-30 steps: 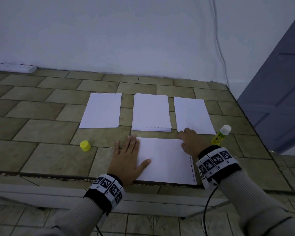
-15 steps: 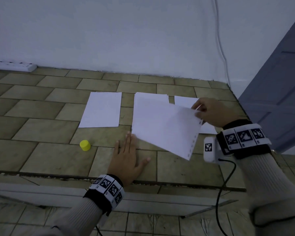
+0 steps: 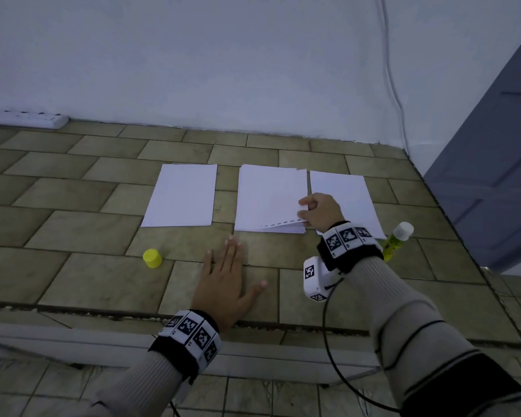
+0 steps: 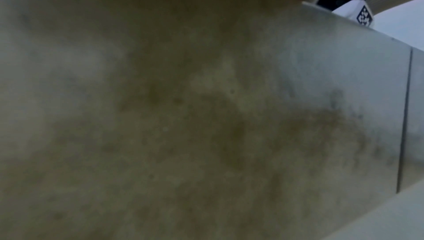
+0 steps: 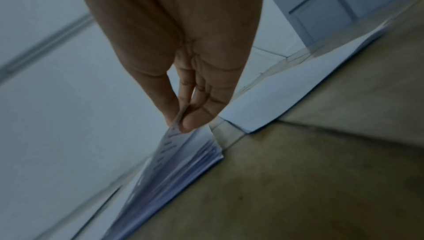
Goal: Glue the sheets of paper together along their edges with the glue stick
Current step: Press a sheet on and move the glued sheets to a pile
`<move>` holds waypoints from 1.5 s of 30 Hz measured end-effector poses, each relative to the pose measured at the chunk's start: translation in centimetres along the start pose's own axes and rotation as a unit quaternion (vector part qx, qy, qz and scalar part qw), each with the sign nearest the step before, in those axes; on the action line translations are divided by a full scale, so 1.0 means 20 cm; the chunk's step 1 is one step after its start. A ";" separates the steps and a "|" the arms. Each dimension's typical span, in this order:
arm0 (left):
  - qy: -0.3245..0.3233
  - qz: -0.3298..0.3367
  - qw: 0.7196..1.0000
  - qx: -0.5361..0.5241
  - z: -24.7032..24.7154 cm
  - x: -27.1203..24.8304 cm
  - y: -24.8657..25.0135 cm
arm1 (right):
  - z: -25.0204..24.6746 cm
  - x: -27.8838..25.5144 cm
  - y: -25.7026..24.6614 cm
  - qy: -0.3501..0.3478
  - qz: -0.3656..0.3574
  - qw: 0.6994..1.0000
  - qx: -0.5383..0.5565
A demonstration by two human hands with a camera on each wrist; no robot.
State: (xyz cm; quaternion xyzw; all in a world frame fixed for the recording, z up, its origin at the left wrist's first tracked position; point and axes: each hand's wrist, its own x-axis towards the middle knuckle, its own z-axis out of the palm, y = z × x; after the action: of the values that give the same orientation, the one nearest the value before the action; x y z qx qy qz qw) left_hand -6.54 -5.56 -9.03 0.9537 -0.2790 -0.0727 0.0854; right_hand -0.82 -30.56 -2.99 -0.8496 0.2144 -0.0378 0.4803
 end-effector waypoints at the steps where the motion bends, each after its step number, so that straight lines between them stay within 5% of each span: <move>1: 0.000 0.000 1.000 -0.002 0.00 0.00 0.00 | 0.01 0.01 0.00 0.003 -0.003 1.000 -0.021; 21: -0.011 0.003 1.000 -0.006 -0.02 0.00 0.00 | 0.08 0.07 0.02 -0.037 -0.014 0.961 -0.274; 25: 0.001 -0.002 1.000 -0.020 -0.02 -0.01 0.01 | 0.04 0.00 -0.01 0.022 -0.047 0.973 -0.223; 28: 0.004 -0.030 0.989 -0.142 -0.06 0.00 -0.01 | -0.05 -0.11 -0.05 0.077 -0.127 0.978 -0.148; 31: 0.014 -0.046 0.943 -0.328 -0.21 0.03 0.00 | -0.16 -0.26 -0.06 0.152 -0.223 0.957 -0.106; 34: 0.054 -0.042 0.932 -0.356 -0.41 0.09 -0.02 | -0.28 -0.37 -0.01 0.258 -0.267 0.923 -0.104; 38: 0.110 -0.125 0.953 -0.252 -0.51 0.27 -0.20 | -0.42 -0.45 0.10 0.365 -0.182 0.912 -0.042; 42: 0.061 -0.234 0.963 -0.114 -0.47 0.44 -0.35 | -0.45 -0.46 0.23 0.330 0.011 0.942 0.051; 45: 0.006 -0.290 0.956 -0.054 -0.39 0.51 -0.40 | -0.43 -0.45 0.30 0.311 0.050 0.948 0.048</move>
State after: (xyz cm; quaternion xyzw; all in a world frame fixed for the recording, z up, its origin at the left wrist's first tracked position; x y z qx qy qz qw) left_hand 7.54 -3.49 -3.99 0.9880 0.0142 -0.1037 0.1133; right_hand -13.31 -36.54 -2.11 -0.7594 0.3938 -0.2863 0.4315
